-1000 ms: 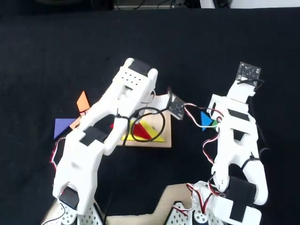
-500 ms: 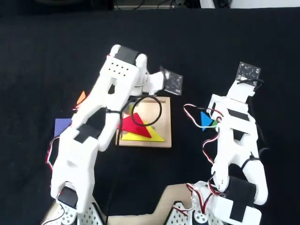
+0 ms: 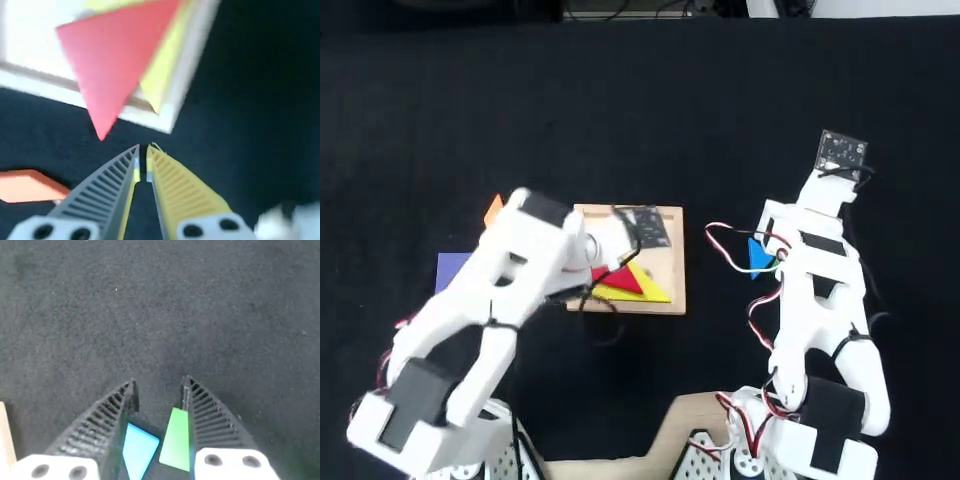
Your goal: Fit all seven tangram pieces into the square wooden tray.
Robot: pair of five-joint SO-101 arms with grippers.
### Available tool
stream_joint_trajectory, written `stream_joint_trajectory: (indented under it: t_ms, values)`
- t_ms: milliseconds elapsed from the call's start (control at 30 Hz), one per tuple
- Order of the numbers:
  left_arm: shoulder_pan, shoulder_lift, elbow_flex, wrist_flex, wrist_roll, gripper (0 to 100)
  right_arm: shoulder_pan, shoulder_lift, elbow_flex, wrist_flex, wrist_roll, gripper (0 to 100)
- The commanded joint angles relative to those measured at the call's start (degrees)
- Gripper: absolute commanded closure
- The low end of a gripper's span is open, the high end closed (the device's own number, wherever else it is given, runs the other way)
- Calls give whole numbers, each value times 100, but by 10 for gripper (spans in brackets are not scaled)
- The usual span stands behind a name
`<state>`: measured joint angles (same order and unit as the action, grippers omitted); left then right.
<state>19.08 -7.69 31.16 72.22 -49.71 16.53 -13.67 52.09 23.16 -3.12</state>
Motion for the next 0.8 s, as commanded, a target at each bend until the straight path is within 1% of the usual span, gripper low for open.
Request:
stream_joint_trajectory:
  t_ms: [0, 100, 367, 767]
  values:
    - [13, -396, 541, -923, 730, 970, -79, -4, -57, -79, -9, 851]
    - [-40, -158, 374, -932, 897, 970, -79, 4, -48, -70, -9, 851]
    - [-532, 1108, -171, -923, 897, 970, -88, 4, -48, -70, -9, 851]
    - [-611, 1204, -418, -1275, 888, 970, -97, 4, -31, -70, -9, 851]
